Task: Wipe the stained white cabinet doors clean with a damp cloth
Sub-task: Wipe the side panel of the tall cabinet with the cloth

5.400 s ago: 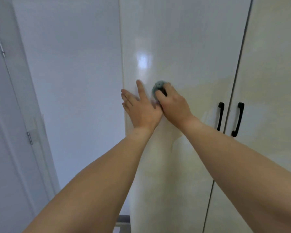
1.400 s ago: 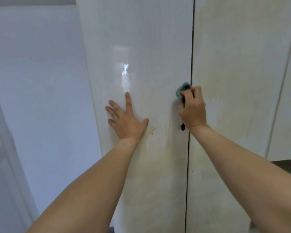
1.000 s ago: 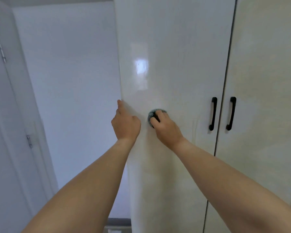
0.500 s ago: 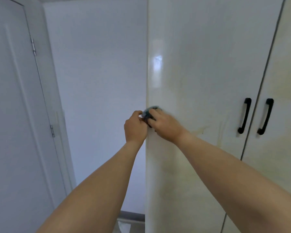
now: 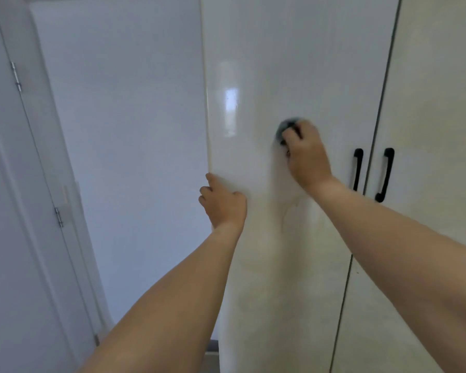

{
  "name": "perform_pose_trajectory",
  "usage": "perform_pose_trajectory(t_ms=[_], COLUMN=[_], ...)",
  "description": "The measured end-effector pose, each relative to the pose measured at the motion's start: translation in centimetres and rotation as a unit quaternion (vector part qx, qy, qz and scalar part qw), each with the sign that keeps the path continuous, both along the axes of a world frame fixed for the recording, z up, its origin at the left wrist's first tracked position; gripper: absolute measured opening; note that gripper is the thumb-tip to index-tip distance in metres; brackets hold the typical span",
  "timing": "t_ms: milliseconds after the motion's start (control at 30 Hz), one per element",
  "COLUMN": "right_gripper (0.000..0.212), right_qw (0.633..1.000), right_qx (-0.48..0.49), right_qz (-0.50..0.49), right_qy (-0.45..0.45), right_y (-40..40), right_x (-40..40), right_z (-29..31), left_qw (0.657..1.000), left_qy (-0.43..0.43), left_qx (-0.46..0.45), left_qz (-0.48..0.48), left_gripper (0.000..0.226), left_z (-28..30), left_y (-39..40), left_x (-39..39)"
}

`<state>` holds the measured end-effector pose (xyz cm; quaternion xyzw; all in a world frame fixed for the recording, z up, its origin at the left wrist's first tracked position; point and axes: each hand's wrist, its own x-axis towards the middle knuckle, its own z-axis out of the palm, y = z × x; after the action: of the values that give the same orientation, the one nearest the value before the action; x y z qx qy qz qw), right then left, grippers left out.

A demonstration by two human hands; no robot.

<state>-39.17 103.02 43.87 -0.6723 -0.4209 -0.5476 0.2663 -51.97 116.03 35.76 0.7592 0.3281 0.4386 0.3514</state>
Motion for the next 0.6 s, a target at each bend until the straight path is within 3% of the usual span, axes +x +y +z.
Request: perform_pose_trajectory(t_ms=[67,133,300,400,567,600], right_gripper=[0.02,0.021,0.03,0.036,0.048,0.051], right_qw=[0.989,0.988,0.995,0.977,0.996,0.996], right_qx=[0.123,0.111,-0.103,-0.211,-0.001,0.004], right_qz=[-0.046,-0.086,-0.006,0.035,0.058,0.059], right_qy=[0.062,0.059,0.013,-0.018,0.073,0.074], right_y=[-2.5,-3.7,-0.1,1.4,5.8,6.8], right_x=[1.0,1.5,-0.9,-1.9,-3.1,-3.6], right_z=[3.3,2.0,-13.7,-15.0,-6.6,-6.6], left_qw=[1.0,0.999,0.999,0.998,0.997,0.997], left_qy=[0.013,0.014,-0.018,-0.048,-0.067,-0.064], left_qx=[0.018,0.03,0.028,0.028,0.002,-0.007], left_qz=[0.02,0.027,0.01,-0.019,-0.035,-0.033], left_gripper=[0.072,0.07,0.064,0.05,0.052,0.053], left_z=[-0.1,-0.4,-1.4,-2.1,-2.9,-3.1], left_y=[0.4,1.0,1.5,2.3,3.8,3.9], left_x=[0.0,-0.4,-1.1,-1.6,-2.5,-2.7])
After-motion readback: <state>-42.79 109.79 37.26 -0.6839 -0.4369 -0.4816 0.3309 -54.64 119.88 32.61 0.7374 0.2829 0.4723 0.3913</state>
